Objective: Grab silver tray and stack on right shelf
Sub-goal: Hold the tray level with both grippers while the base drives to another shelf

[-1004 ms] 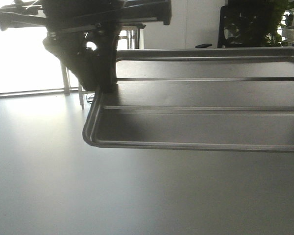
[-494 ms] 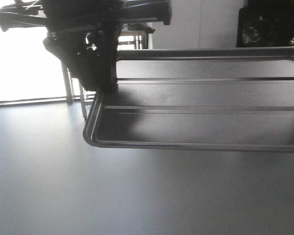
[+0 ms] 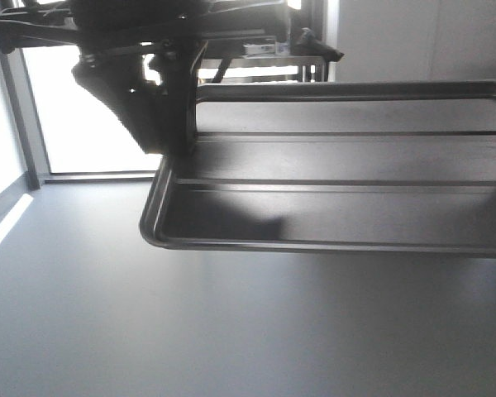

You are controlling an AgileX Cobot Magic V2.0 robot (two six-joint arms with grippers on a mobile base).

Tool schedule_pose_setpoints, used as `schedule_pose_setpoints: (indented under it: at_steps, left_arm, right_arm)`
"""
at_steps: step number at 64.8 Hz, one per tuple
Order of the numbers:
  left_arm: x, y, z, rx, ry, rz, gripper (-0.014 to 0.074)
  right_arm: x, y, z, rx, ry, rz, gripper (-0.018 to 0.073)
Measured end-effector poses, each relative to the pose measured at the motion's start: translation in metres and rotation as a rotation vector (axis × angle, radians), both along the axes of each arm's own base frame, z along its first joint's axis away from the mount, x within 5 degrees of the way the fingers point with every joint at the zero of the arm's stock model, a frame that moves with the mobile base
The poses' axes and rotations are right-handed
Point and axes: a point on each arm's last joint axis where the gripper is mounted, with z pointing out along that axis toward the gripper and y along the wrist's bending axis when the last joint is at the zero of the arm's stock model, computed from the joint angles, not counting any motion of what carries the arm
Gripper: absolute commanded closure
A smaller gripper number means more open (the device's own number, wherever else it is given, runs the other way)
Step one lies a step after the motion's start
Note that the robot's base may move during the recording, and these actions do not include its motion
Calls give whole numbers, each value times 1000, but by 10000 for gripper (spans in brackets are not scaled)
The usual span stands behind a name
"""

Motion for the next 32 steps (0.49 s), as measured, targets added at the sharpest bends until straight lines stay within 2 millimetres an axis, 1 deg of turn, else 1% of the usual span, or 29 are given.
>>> schedule_pose_setpoints:
  at_steps: [32]
  left_arm:
    - [0, 0, 0, 0, 0, 0, 689]
  right_arm:
    - [0, 0, 0, -1, -1, 0, 502]
